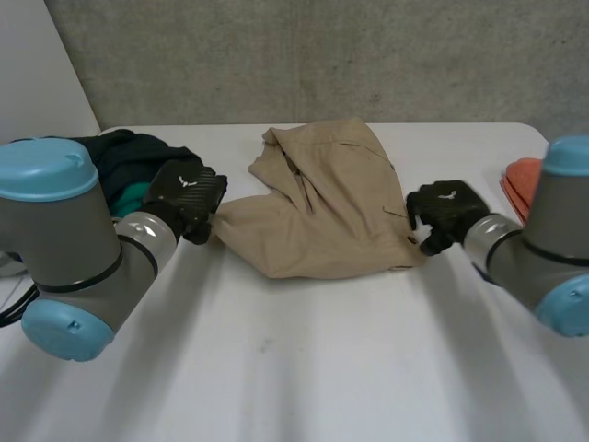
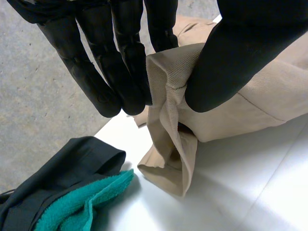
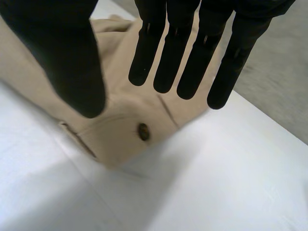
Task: Fold the laundry.
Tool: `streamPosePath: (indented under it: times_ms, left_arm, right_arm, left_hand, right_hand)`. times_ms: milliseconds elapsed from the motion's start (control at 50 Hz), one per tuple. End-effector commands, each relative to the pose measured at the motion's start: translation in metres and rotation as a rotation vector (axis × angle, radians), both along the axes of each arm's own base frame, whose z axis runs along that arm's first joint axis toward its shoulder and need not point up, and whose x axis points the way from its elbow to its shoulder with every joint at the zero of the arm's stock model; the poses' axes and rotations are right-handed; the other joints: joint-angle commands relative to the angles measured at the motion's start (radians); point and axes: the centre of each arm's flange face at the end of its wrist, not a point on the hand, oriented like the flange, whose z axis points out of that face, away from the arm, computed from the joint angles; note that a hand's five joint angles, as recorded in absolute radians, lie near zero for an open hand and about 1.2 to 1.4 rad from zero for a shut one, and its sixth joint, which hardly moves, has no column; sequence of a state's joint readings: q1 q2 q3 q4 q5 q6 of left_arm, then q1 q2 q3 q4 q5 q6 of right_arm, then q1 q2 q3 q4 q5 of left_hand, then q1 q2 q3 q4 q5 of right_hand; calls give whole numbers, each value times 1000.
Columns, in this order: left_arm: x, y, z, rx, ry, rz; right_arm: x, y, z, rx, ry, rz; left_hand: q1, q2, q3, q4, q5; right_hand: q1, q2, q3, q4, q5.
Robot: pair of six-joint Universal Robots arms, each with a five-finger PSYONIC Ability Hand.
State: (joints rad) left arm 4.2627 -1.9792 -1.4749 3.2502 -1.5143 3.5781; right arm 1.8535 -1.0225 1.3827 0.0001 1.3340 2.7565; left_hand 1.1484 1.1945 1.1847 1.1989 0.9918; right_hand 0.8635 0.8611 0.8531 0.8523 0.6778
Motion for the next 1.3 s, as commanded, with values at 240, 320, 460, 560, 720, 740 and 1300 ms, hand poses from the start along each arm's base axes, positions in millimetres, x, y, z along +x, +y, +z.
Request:
streamPosePath:
  times_ms: [240, 320, 460, 560, 720, 740, 1300]
  left_arm:
    - [-8, -1, 30, -8, 61, -6]
    - [-11, -2, 41, 0, 104, -3]
    - [-14, -1, 41, 27, 118, -1]
    - [-13, -5, 38, 30, 115, 10]
    - [-15, -19, 33, 28, 113, 35]
    - [-15, -23, 32, 27, 113, 41]
    - [-16, -33, 38, 28, 113, 78]
  right_arm:
    - [-19, 46, -3, 221, -9, 32]
    - [-7, 41, -21, 229, -34, 53]
    - [9, 17, -36, 157, -93, 33]
    - [23, 7, -37, 90, -106, 57]
    - [41, -15, -44, 18, -103, 72]
    - [39, -20, -41, 4, -100, 49]
    - [11, 25, -29, 141, 35, 33]
  left_hand:
    - [248, 202, 212, 197, 230]
    - [248, 202, 212, 197, 230]
    - [248, 202, 212, 197, 230]
    - [248, 202, 212, 197, 230]
    - [248, 202, 212, 197, 230]
    - [248, 202, 212, 197, 230]
    - [248, 202, 212, 197, 230]
  right_hand:
    - [140, 142, 150, 151, 151]
    - [-321, -318, -310, -310, -310]
    - [-489, -487, -479, -478, -478]
    - [-489, -487, -479, -478, -478]
    - [-381, -378, -370, -370, -370]
    - [-337, -335, -327, -326, -326]
    - [377, 380, 388, 388, 388]
